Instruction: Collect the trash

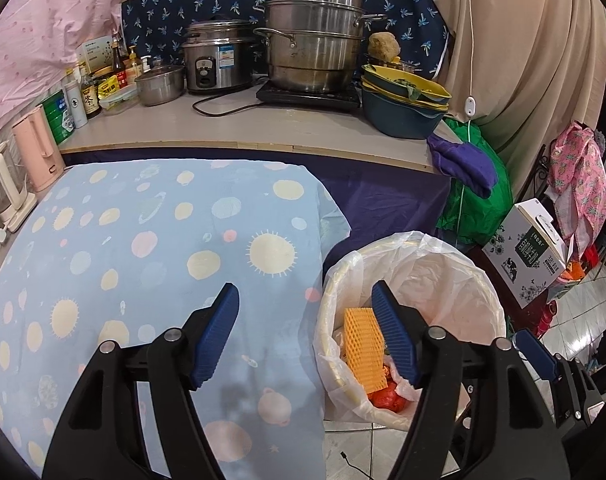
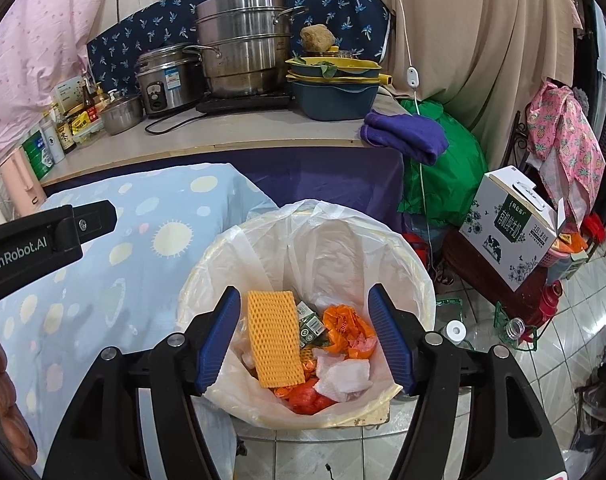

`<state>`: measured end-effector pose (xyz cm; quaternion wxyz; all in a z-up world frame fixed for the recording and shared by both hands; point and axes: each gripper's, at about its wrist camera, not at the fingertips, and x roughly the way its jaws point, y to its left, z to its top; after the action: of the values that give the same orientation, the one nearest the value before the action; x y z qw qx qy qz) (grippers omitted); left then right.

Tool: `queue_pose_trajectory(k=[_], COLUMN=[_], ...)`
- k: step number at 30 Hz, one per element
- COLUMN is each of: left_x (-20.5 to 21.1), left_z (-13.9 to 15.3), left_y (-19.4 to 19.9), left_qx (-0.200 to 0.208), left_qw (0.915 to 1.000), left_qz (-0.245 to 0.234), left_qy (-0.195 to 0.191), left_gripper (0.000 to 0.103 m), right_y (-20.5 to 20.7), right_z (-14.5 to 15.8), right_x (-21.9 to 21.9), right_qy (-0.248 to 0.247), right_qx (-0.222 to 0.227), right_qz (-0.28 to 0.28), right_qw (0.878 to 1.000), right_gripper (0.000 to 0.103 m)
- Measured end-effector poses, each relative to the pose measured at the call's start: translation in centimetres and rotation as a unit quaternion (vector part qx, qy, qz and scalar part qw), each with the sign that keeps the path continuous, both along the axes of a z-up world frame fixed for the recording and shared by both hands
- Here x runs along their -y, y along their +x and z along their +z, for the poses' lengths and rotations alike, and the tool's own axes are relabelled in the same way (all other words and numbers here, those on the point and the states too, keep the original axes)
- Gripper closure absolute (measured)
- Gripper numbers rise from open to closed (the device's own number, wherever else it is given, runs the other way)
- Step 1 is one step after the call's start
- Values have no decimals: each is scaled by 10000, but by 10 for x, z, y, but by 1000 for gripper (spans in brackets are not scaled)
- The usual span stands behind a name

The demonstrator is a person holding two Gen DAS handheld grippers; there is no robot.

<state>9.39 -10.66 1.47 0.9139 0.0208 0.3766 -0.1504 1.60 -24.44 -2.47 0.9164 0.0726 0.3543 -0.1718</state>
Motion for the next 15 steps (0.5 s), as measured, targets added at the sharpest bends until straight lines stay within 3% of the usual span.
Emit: queue_pose_trajectory(k=[8,12,15], left_x=[-10,-18,-23], left_z=[-1,-3,-4], left_y=[-7,-12,-17], left_qx=[-21,-74,-114], left_qw=[9999,9997,9994], left_qz=[-16,-36,-60], left_qy=[104,239,326], left_gripper=[27,16,15], right_y=[-5,-9,-14], right_z=[4,5,5], right_x=[-12,-22,-25], right_qy=[-18,-128,-132], right_qx=[-1,-152,-300], right_qz=[47,59,63], right_qw=[10000,9998,9994], right_gripper=[30,28,26])
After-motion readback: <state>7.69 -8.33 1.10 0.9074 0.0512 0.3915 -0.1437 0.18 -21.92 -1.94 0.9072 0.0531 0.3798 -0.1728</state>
